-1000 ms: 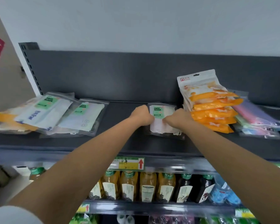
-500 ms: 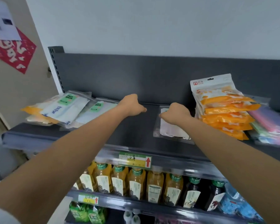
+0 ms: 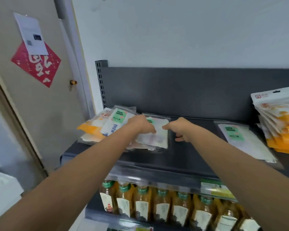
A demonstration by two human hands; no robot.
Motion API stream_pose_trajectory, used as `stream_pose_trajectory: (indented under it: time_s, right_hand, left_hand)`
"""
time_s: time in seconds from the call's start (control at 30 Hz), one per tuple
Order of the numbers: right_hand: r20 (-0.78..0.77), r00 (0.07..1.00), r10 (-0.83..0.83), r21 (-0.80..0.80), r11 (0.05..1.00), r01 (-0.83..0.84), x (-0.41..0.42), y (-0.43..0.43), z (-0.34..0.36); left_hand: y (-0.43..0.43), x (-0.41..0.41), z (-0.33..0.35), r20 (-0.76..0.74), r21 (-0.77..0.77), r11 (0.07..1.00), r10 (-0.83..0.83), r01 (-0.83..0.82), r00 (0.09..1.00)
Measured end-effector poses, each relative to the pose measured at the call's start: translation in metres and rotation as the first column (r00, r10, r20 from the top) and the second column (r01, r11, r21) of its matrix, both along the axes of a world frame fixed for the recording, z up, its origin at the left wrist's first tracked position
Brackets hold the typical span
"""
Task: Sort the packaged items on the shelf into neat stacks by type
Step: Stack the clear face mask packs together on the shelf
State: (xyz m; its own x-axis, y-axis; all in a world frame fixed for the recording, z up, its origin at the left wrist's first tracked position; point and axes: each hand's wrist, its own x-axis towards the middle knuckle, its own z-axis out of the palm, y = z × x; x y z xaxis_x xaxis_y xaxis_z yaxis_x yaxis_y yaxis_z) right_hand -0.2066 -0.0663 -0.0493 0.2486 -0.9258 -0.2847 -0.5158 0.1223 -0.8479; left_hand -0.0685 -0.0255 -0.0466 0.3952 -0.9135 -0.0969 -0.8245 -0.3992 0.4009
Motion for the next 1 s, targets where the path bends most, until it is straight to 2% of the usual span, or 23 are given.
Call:
stream_pose_trajectory:
  time_s: [0.23, 0.3, 0.4, 0.5, 0.63, 0.77, 1.0]
  right_hand:
    - [0.059, 0.978, -0.2, 0.05, 0.979, 0.197, 0.025, -0.001, -0.005]
    - [0.098, 0.963, -0.249, 0.027, 0.968, 0.248, 0.02, -0.003, -0.004]
    - [0.214, 0.94, -0.265, -0.02, 0.961, 0.275, 0.007, -0.004, 0.005]
    - [0.259, 0.929, -0.265, -0.117, 0.946, 0.303, -0.019, -0.006, 0.023]
    - [0.185, 0.931, -0.316, -0.238, 0.904, 0.354, -0.071, -0.014, 0.043]
    - [0.055, 0.938, -0.343, -0.362, 0.869, 0.339, -0.138, -0.028, 0.041]
    - [-0.244, 0.929, -0.279, -0.316, 0.928, 0.196, -0.223, -0.05, 0.012]
  left_hand:
    - [0.001, 0.009, 0.009, -0.141, 0.003, 0.996, -0.084, 0.085, 0.987]
    - [-0.001, 0.01, 0.011, -0.24, -0.016, 0.997, -0.078, 0.077, 0.968]
    - [-0.004, 0.009, 0.016, -0.467, -0.052, 0.998, -0.048, 0.026, 0.883]
    - [-0.012, -0.008, 0.024, -0.591, -0.148, 0.989, -0.074, -0.017, 0.804]
    - [-0.03, -0.06, 0.033, -0.599, -0.265, 0.964, -0.161, -0.004, 0.784]
    - [-0.051, -0.126, 0.025, -0.603, -0.267, 0.963, -0.206, 0.049, 0.77]
    - [-0.073, -0.221, 0.0, -0.515, -0.146, 0.984, -0.16, 0.098, 0.842]
